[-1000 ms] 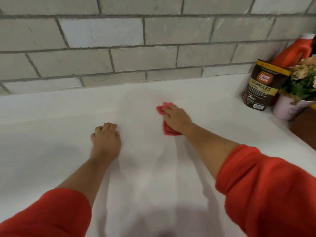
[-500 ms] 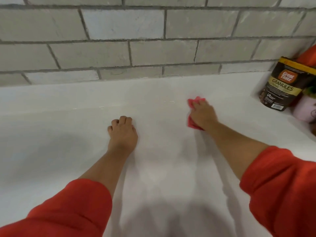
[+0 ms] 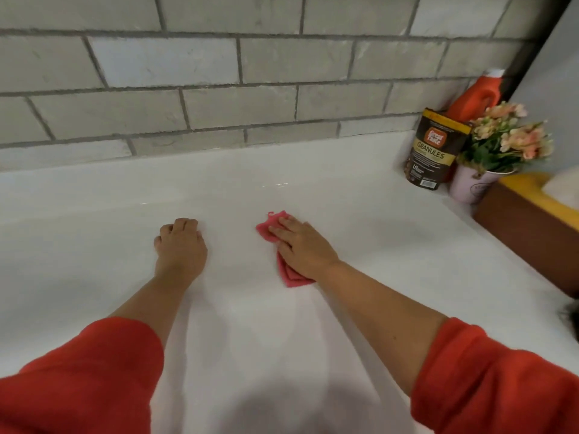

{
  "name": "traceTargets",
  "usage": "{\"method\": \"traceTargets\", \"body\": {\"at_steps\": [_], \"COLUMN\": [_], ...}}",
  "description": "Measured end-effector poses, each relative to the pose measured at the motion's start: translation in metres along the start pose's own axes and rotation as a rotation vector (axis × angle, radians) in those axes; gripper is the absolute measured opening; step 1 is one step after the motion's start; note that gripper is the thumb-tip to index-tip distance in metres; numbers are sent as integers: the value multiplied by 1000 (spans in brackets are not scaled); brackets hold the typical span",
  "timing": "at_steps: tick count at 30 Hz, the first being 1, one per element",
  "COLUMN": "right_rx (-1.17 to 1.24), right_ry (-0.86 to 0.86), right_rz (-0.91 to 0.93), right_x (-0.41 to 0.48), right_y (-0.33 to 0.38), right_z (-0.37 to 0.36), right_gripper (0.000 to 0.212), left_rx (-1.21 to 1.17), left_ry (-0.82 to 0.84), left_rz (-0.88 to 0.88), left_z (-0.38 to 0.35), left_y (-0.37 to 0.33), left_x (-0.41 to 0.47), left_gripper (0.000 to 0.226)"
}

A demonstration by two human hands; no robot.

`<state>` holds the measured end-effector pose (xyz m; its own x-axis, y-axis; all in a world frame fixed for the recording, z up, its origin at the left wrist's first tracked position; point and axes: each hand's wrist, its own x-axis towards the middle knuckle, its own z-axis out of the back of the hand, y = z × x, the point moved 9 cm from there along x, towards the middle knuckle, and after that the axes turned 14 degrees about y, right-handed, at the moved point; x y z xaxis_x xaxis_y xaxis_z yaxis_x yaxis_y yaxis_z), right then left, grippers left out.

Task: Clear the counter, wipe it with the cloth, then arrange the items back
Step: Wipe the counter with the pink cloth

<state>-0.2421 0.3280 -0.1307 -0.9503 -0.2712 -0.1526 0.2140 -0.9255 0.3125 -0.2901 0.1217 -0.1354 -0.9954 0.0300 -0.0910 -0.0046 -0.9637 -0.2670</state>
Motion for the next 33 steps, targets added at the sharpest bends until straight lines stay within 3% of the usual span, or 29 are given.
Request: {"method": "traceTargets", "body": {"at_steps": [6, 10, 14, 19, 24, 27, 30, 33], "right_rx": [0, -41, -90, -34, -32, 1, -21, -21], "right_ry": [-59, -143, -126, -11, 4, -89, -106, -115], "right_rz": [-371, -561, -351, -3, 163, 68, -160, -436], "right_x": [-54, -63, -35, -31, -70, -86, -97, -105], "right_y": [-124, -138, -43, 99, 117, 66, -16, -75], "right_z": [23, 26, 5, -38, -51, -34, -16, -1], "right_gripper": [47, 47, 56, 49, 49, 62, 73, 51], "left_rx": [6, 16, 47, 80, 84, 76, 78, 92], "left_ry": [-4, 9, 29, 61, 72, 69, 74, 72], "left_rz": [-5, 5, 16, 26, 5, -11, -23, -26], "left_z": [-1, -1, -2, -2, 0, 0, -2, -4], "left_y": [0, -1, -4, -4, -3, -2, -2, -2], "left_x": [1, 1, 3, 1, -2, -3, -2, 1], "left_gripper": [37, 37, 36, 41, 39, 38, 39, 39]}}
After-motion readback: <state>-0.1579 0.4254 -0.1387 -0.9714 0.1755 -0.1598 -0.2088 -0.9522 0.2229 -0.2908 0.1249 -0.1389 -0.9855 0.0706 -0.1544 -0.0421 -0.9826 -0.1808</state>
